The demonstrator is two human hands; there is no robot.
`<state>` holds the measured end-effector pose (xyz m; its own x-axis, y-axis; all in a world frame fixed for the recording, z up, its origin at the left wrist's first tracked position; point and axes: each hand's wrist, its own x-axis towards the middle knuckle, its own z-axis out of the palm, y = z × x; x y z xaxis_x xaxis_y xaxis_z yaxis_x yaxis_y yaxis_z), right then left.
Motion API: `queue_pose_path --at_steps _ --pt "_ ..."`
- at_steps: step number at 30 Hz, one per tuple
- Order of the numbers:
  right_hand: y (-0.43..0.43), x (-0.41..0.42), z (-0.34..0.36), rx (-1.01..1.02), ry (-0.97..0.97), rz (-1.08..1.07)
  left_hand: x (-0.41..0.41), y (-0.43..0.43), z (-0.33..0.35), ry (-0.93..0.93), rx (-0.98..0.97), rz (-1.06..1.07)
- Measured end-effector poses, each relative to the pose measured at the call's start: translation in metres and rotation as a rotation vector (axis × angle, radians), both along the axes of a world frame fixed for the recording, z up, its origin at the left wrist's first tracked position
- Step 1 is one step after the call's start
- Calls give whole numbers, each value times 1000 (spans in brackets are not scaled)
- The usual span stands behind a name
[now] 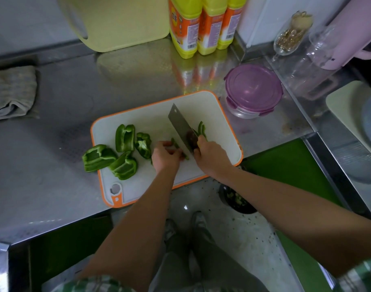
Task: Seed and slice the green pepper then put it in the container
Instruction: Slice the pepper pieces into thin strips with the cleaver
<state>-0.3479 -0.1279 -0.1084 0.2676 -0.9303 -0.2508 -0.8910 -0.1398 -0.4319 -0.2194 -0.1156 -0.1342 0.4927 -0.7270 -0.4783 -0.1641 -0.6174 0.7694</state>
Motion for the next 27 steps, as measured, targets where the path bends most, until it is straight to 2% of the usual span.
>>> queue_pose_path --at_steps 7,17,22,27 --pt "-8 7 1 -47 -62 -40 2 1 -1 29 -12 -1" --pt "7 -4 0 -77 -71 41 -6 5 -1 33 -36 107" --pt "2 -9 4 -56 -101 9 -10 3 6 -75 -29 9" --pt "-5 -19 7 -83 -74 -96 -12 -2 4 32 -38 -28"
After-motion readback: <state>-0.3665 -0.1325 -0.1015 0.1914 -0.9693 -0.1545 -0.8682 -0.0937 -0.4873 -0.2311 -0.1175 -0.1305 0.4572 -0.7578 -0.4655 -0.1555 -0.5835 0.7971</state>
